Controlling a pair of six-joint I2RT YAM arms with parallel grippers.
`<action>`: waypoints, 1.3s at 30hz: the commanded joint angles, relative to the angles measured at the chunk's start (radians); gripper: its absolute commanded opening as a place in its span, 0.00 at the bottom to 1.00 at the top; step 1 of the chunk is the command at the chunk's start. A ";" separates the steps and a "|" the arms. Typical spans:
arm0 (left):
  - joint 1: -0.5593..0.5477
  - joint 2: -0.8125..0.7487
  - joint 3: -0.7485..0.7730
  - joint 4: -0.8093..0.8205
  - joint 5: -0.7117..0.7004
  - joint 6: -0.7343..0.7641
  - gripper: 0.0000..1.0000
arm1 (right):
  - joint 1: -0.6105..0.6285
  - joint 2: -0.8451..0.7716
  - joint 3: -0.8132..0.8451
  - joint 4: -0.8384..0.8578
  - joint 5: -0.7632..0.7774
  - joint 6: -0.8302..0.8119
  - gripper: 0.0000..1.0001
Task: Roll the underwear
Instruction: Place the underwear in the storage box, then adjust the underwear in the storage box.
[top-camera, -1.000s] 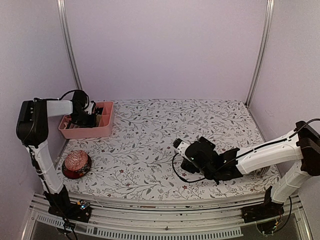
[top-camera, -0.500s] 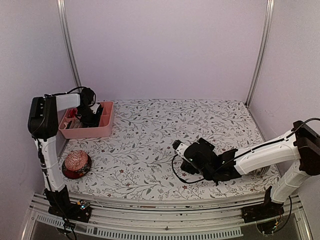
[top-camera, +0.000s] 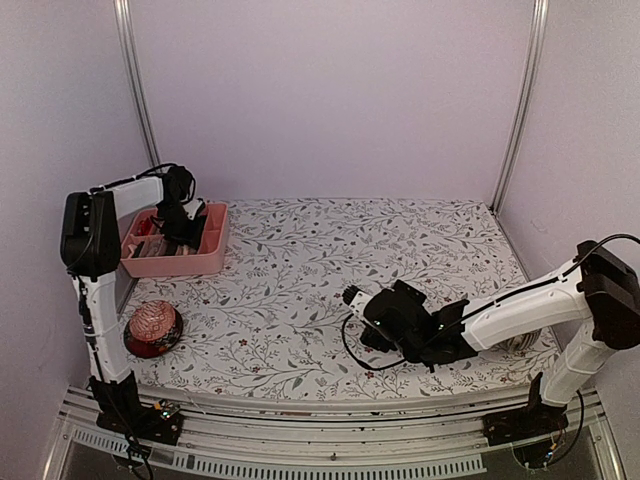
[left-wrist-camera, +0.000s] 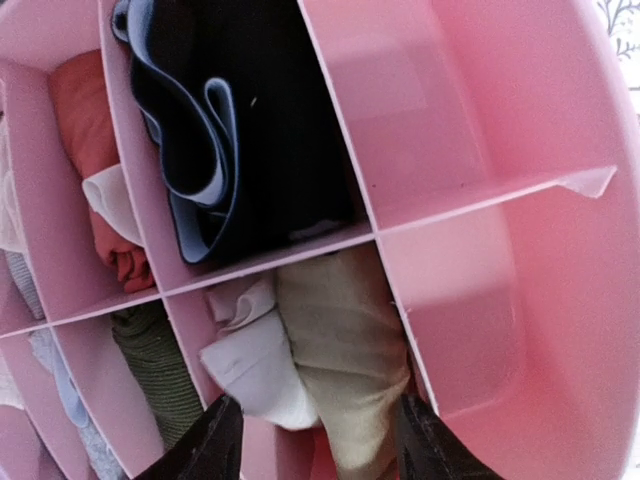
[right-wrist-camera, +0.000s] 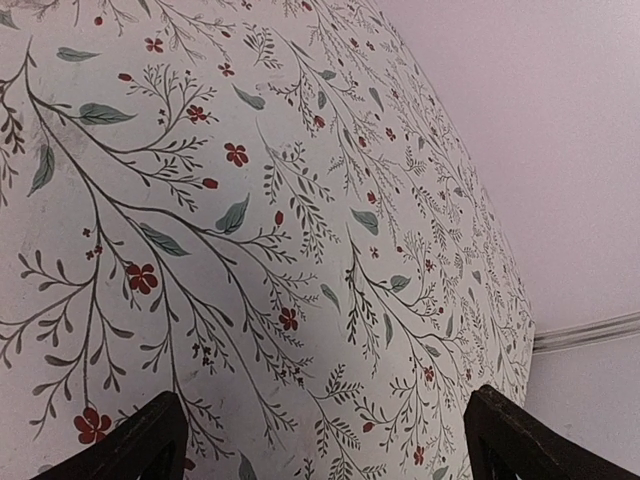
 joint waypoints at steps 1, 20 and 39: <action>-0.029 -0.036 0.025 -0.055 -0.008 0.021 0.58 | -0.003 0.008 0.029 0.013 -0.007 -0.001 0.99; -0.042 0.023 0.018 0.040 -0.066 0.013 0.31 | -0.003 0.012 0.028 0.012 -0.011 -0.004 0.99; -0.038 -0.084 -0.028 0.124 0.003 0.010 0.68 | -0.007 -0.021 0.022 0.027 -0.004 0.001 0.99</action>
